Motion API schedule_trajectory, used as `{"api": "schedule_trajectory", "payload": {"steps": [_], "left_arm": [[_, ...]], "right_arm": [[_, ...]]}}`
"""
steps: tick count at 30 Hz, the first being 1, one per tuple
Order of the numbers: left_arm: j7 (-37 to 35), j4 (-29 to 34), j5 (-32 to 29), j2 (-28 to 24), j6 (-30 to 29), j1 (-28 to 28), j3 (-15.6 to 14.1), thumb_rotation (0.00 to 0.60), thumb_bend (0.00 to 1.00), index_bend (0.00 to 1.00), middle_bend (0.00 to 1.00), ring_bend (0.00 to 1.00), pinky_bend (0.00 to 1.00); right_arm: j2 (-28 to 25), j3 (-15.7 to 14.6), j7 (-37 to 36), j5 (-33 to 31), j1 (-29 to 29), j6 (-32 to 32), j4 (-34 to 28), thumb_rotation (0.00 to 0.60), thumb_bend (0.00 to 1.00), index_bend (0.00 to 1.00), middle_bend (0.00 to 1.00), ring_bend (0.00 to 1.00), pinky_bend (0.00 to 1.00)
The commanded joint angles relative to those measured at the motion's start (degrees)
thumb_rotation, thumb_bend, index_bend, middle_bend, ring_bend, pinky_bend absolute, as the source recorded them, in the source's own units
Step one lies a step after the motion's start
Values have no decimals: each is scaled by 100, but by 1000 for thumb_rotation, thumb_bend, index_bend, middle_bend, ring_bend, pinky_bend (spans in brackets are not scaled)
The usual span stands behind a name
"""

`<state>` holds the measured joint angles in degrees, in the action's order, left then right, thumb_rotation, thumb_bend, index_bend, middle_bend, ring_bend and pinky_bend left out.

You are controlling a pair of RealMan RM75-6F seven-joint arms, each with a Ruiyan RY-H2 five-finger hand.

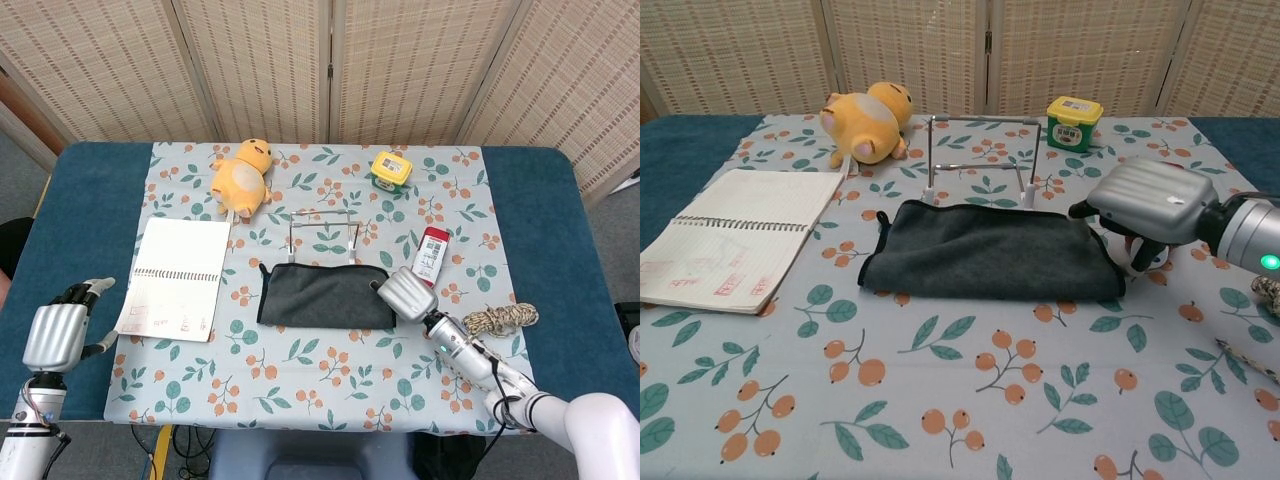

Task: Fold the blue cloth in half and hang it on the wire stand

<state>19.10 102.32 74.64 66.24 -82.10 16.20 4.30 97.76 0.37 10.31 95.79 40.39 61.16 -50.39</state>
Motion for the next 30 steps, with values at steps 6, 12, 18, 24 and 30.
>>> {"api": "schedule_trajectory", "payload": {"steps": [6, 12, 18, 24, 30], "left_arm": [[-21, -30, 30, 4, 12, -51, 26, 600, 180, 207, 256, 250, 441], [-40, -51, 64, 3, 17, -97, 31, 600, 180, 207, 254, 250, 441], [-47, -42, 95, -14, 26, -135, 38, 600, 180, 207, 251, 249, 441], [-52, -38, 100, -30, 54, -161, 47, 600, 180, 207, 246, 247, 441], [-87, -38, 89, -64, 54, -199, 72, 600, 180, 206, 243, 246, 441]], "right_arm": [[135, 10, -8, -55, 82, -63, 144, 600, 114, 471, 887, 801, 954], [229, 18, -64, -66, 149, -63, 215, 600, 145, 491, 893, 801, 954], [283, -3, -142, -51, 206, -53, 262, 600, 261, 522, 904, 805, 954], [358, -20, -235, -48, 238, -26, 344, 600, 357, 576, 911, 810, 954], [344, 27, -354, -50, 252, 144, 295, 600, 434, 703, 919, 820, 954]]}}
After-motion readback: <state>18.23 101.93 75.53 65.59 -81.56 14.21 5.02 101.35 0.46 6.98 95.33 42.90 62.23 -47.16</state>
